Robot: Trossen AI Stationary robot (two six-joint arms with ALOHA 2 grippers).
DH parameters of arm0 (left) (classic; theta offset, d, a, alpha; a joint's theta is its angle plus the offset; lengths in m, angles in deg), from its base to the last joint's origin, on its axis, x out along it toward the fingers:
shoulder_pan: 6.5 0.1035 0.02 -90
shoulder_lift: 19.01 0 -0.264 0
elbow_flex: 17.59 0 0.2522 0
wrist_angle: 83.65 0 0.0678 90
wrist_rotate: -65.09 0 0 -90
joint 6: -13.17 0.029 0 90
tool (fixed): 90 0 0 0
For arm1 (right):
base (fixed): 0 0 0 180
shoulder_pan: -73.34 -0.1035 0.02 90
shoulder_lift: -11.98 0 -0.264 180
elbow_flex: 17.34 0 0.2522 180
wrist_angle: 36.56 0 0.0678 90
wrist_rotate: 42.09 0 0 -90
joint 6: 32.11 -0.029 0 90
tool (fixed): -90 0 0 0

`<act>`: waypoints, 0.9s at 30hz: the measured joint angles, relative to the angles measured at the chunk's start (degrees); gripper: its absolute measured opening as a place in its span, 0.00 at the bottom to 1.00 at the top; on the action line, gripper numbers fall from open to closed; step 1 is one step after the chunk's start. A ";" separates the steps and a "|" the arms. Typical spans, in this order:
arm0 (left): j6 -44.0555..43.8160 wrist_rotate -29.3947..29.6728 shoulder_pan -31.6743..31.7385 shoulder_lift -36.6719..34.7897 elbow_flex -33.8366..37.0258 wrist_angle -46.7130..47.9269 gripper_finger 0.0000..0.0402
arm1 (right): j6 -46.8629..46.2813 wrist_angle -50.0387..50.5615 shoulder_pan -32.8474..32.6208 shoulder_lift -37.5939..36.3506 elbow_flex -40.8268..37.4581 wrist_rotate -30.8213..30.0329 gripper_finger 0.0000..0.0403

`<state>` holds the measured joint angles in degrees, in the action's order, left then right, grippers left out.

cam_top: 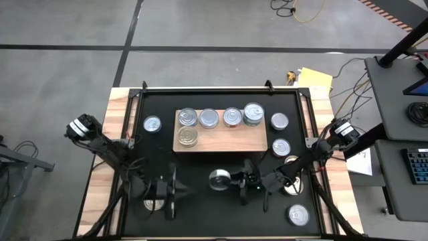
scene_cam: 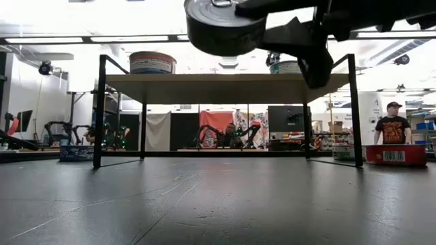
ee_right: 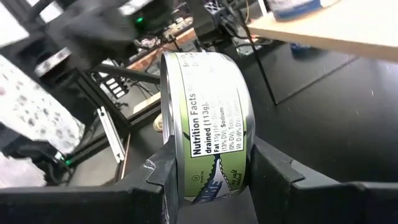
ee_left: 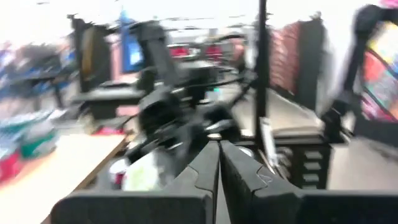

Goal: Stack canned seafood by type on shelf
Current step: Put the green tuna can on the shelf

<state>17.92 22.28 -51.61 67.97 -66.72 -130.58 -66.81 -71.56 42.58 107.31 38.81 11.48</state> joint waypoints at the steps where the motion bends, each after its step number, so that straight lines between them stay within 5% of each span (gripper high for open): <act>1: -3.30 2.31 0.43 0.01 0.14 0.05 0.00 | 1.40 0.05 -0.08 0.00 0.42 0.00 0.33; 4: -13.41 7.40 1.81 0.02 0.01 2.03 0.04 | 6.02 -0.07 -0.38 0.00 1.62 -0.13 0.33; 10: -21.87 7.23 2.44 0.02 -0.58 8.26 0.19 | 9.89 0.02 -1.03 0.00 2.73 -2.38 0.33; 20: -21.41 2.56 2.50 2.28 -0.55 8.61 0.51 | 15.54 0.01 -0.84 0.00 4.67 -2.73 0.33; 27: -18.96 3.85 3.88 6.09 -3.12 8.29 0.58 | 18.97 0.24 -0.84 0.00 5.97 -2.59 0.33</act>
<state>-1.04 26.13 -47.73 74.06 -69.84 -122.30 -47.84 -71.31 41.74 107.31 44.78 8.89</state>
